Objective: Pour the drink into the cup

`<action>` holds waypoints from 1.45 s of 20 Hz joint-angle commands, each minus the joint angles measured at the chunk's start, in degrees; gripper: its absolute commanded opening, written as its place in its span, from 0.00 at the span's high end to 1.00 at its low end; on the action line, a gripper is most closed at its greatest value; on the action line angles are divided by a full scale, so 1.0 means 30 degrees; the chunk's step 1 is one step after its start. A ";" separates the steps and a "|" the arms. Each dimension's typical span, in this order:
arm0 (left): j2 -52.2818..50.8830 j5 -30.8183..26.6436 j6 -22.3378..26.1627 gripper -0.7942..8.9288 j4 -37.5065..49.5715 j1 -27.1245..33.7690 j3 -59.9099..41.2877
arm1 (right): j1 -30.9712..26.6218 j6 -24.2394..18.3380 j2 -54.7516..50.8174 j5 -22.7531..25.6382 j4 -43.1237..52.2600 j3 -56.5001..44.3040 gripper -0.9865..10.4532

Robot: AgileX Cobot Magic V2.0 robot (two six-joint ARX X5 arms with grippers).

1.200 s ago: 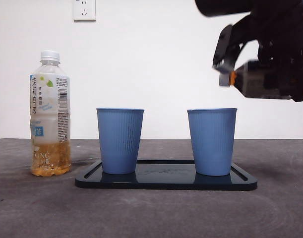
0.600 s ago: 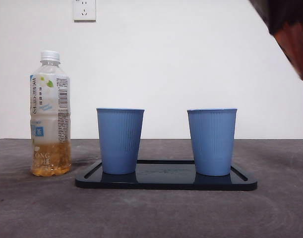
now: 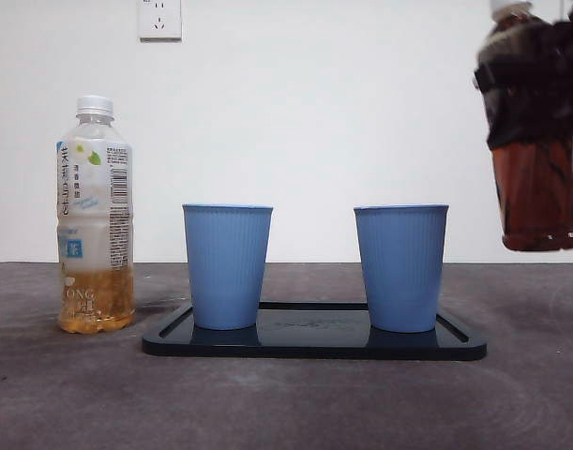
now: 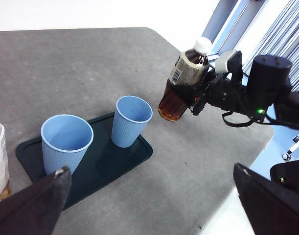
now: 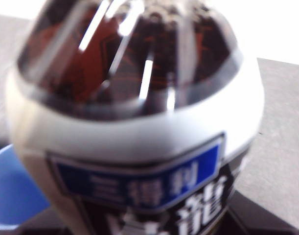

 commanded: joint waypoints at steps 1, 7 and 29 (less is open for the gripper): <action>0.0138 0.0036 0.0226 0.37 0.0219 -0.0066 0.0401 | -0.0605 0.1406 0.0248 -0.0342 0.2754 -0.0627 0.75; 0.0189 0.0036 0.0240 0.37 0.0233 -0.0066 0.0401 | -0.1727 0.2040 0.2076 -0.1938 0.6564 -0.2324 0.75; 0.0189 0.0036 0.0204 0.37 0.0240 -0.0066 0.0401 | -0.1785 0.1960 0.5807 -0.2113 0.9216 -0.2324 0.61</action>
